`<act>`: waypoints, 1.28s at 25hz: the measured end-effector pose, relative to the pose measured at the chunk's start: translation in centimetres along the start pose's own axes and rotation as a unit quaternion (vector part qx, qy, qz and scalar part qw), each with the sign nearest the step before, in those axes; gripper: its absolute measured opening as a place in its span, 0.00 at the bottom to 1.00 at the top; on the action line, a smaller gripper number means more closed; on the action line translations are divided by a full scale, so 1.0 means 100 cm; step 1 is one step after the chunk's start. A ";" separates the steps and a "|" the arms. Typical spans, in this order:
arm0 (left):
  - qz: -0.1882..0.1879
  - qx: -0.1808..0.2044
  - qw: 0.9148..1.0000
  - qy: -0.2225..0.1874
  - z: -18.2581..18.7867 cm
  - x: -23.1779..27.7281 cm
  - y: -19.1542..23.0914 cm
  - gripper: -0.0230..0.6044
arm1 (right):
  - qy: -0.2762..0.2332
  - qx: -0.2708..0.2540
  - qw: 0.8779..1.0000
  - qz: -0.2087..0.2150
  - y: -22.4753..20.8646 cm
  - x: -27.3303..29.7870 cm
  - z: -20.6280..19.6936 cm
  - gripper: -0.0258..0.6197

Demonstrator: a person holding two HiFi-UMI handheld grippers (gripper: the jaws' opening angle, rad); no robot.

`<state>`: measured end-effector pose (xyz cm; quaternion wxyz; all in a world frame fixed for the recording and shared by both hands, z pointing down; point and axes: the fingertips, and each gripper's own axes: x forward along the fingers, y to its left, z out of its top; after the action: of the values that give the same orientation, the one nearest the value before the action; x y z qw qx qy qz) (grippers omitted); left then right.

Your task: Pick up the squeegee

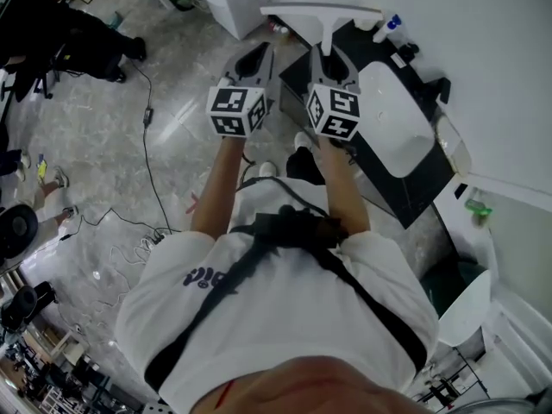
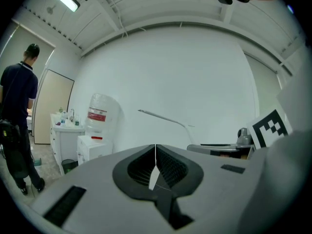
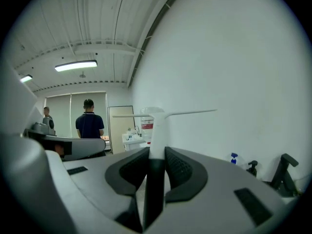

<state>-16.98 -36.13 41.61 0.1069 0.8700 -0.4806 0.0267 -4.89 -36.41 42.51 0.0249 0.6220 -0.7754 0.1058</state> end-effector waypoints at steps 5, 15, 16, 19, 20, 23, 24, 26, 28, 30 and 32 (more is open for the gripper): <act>-0.016 0.016 0.999 -0.025 0.027 -0.030 -0.020 0.06 | -0.041 0.001 0.999 -0.001 0.021 -0.040 0.028 0.20; -0.117 0.024 0.992 -0.032 0.032 -0.027 -0.119 0.06 | -0.091 -0.001 0.992 -0.084 -0.025 -0.138 0.056 0.20; -0.129 0.026 0.991 -0.031 0.030 -0.022 -0.136 0.06 | -0.094 0.002 0.991 -0.097 -0.038 -0.149 0.057 0.20; -0.171 0.036 0.984 -0.027 0.025 -0.011 -0.191 0.06 | -0.103 0.009 0.985 -0.136 -0.081 -0.185 0.060 0.20; -0.185 0.038 0.982 -0.026 0.024 -0.008 -0.210 0.06 | -0.106 0.010 0.983 -0.150 -0.096 -0.199 0.061 0.20; -0.225 0.038 0.973 -0.017 0.013 0.005 -0.272 0.06 | -0.108 0.017 0.975 -0.191 -0.144 -0.240 0.059 0.20; -0.239 0.038 0.970 -0.012 0.007 0.009 -0.295 0.06 | -0.107 0.020 0.973 -0.206 -0.161 -0.256 0.056 0.20; -0.268 0.038 0.963 -0.003 -0.006 0.015 -0.342 0.06 | -0.103 0.024 0.966 -0.236 -0.195 -0.288 0.050 0.20; -0.297 0.042 0.954 0.007 -0.017 0.019 -0.391 0.06 | -0.098 0.031 0.958 -0.266 -0.229 -0.322 0.043 0.20; -0.324 0.048 0.945 0.020 -0.030 0.020 -0.437 0.06 | -0.091 0.045 0.950 -0.297 -0.262 -0.356 0.032 0.20; -0.346 0.054 0.936 0.032 -0.046 0.018 -0.478 0.06 | -0.083 0.057 0.941 -0.324 -0.291 -0.388 0.017 0.20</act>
<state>24.48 -12.07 38.69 0.0775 0.9857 -0.1436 0.0417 32.22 -5.42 38.13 -0.0423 0.8465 -0.5240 0.0842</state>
